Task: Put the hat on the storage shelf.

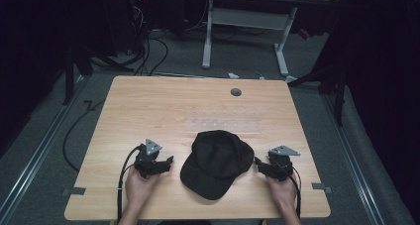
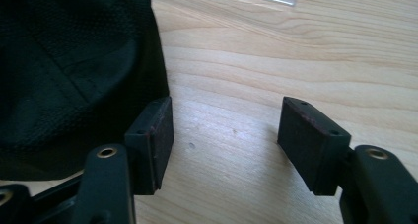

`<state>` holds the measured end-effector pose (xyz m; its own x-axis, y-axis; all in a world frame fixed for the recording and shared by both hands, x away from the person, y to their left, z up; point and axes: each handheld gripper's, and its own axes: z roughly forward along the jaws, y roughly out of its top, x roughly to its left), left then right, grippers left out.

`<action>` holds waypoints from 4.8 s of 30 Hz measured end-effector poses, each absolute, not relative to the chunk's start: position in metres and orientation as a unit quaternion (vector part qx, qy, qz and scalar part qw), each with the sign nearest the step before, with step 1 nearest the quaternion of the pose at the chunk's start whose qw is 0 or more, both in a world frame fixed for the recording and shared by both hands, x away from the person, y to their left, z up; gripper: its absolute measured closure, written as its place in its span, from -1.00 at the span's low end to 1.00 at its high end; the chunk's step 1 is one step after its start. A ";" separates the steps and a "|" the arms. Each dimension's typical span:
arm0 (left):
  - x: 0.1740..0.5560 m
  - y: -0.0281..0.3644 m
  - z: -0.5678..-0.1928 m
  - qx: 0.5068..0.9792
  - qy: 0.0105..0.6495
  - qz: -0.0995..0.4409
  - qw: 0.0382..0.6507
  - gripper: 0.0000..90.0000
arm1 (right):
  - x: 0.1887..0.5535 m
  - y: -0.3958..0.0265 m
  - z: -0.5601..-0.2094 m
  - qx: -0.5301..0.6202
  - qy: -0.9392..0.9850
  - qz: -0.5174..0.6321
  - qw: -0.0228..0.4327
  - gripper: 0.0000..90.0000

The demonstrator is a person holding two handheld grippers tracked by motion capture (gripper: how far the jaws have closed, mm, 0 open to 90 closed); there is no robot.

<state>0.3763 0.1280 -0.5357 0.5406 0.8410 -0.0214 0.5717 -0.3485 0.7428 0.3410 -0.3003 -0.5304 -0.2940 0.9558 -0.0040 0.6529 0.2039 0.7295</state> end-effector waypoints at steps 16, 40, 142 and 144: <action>0.376 0.128 -0.536 0.800 0.442 0.186 0.362 -0.32 | 0.329 -0.314 -0.522 0.561 0.714 0.340 0.245 -0.05; 0.376 0.128 -0.536 0.798 0.442 0.186 0.364 -0.34 | 0.312 -0.298 -0.480 0.508 0.708 0.433 0.230 -0.19; 0.376 0.128 -0.536 0.800 0.441 0.187 0.361 -0.33 | 0.371 -0.242 -0.455 0.430 0.771 0.456 0.112 0.87; 0.376 0.128 -0.536 0.800 0.442 0.188 0.361 -0.33 | 0.370 -0.243 -0.453 0.430 0.771 0.456 0.113 0.87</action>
<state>0.3764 0.1278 -0.5357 0.5394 0.8418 -0.0191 0.5710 -0.3490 0.7431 0.3705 -0.2431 -0.4535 -0.6052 0.7658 0.2175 0.5593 0.2146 0.8007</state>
